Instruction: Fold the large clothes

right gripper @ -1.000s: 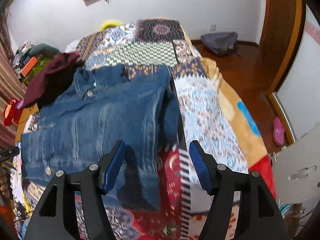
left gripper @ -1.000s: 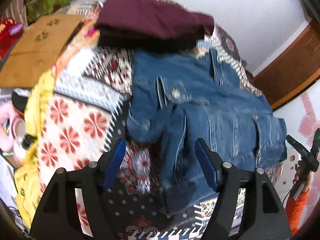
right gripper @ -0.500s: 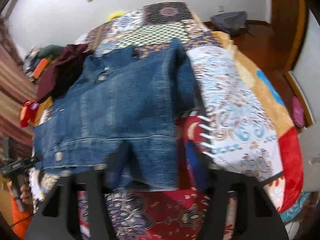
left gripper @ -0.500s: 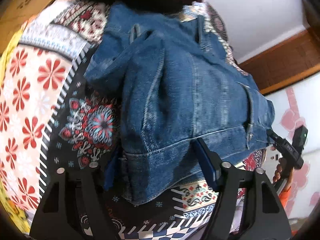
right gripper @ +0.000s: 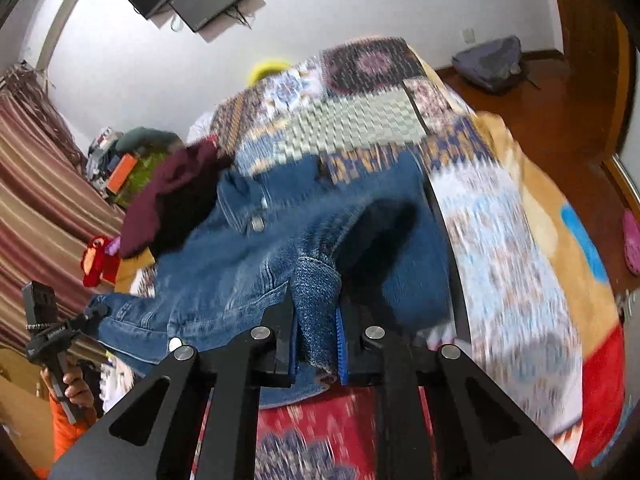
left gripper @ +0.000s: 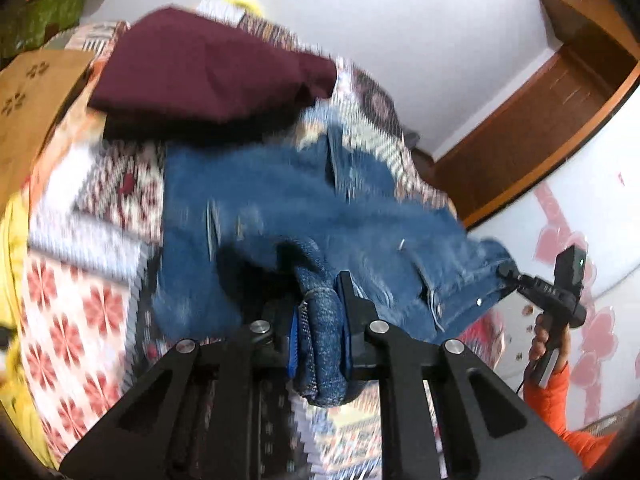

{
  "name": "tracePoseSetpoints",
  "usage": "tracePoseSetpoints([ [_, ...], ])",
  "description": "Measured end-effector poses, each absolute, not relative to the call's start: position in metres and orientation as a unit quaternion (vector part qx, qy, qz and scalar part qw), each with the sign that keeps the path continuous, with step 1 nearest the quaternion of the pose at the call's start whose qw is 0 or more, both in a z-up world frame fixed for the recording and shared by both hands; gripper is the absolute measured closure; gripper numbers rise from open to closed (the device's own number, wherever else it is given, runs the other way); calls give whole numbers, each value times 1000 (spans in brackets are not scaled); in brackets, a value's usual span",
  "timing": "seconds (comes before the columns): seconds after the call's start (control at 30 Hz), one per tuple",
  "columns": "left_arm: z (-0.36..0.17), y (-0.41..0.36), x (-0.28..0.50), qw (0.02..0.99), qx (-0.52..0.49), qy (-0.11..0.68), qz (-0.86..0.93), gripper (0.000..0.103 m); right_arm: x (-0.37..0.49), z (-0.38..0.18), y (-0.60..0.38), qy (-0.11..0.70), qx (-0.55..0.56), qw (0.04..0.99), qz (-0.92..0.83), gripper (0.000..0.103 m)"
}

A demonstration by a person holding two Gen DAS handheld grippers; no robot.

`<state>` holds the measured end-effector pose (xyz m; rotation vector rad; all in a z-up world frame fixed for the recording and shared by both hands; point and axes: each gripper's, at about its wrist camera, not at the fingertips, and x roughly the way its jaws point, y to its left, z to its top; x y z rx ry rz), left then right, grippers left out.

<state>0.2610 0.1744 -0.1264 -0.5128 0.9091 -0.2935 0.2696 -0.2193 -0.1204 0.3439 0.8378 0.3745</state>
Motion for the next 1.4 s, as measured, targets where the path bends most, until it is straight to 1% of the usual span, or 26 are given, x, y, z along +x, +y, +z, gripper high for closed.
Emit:
tracePoseSetpoints([
  [0.1, -110, 180, 297, 871, -229, 419, -117, 88, 299, -108, -215, 385, 175, 889, 175, 91],
  [0.2, -114, 186, 337, 872, -216, 430, -84, 88, 330, -108, -210, 374, 173, 899, 150, 91],
  [0.33, -143, 192, 382, 861, -217, 457, -54, 87, 370, -132, -199, 413, 165, 889, 108, 91],
  [0.43, -177, 192, 411, 844, -210, 493, -31, 87, 393, -154, -191, 445, 156, 878, 85, 88],
  [0.53, -206, 190, 421, 828, -205, 522, -21, 86, 405, -170, -190, 470, 146, 868, 68, 85],
  [0.67, -218, 192, 423, 822, -203, 531, -28, 84, 408, -171, -193, 488, 144, 859, 65, 83],
  [0.73, -215, 194, 422, 821, -207, 530, -34, 82, 405, -165, -194, 490, 141, 858, 69, 80],
  [0.77, -208, 196, 419, 823, -210, 526, -37, 82, 401, -158, -195, 484, 133, 862, 67, 72],
  [0.8, -202, 196, 416, 827, -208, 520, -41, 81, 397, -151, -194, 473, 122, 871, 60, 59],
  [0.83, -195, 197, 412, 832, -203, 514, -44, 78, 388, -139, -195, 453, 103, 884, 47, 53],
  [0.87, -183, 193, 406, 840, -191, 505, -50, 75, 384, -132, -195, 438, 91, 894, 40, 45],
  [0.9, -175, 190, 402, 847, -182, 497, -51, 67, 376, -123, -196, 420, 80, 903, 35, 40],
  [0.93, -166, 188, 397, 856, -169, 487, -47, 53, 366, -113, -196, 405, 69, 911, 34, 38],
  [1.0, -140, 183, 381, 884, -129, 449, -17, 37, 353, -102, -193, 398, 55, 915, 45, 36],
  [1.03, -128, 181, 371, 898, -107, 426, 0, 33, 348, -100, -191, 399, 50, 914, 52, 36],
  [1.13, -110, 179, 354, 910, -87, 404, 4, 26, 329, -101, -177, 406, 22, 911, 70, 36],
  [1.2, -108, 174, 344, 909, -80, 409, -10, 26, 319, -108, -164, 417, 1, 905, 86, 35],
  [1.3, -123, 158, 339, 901, -55, 430, -23, 26, 311, -133, -140, 449, -21, 886, 110, 35],
  [1.4, -148, 138, 338, 882, -40, 468, -44, 26, 305, -161, -119, 483, -34, 863, 142, 35],
])
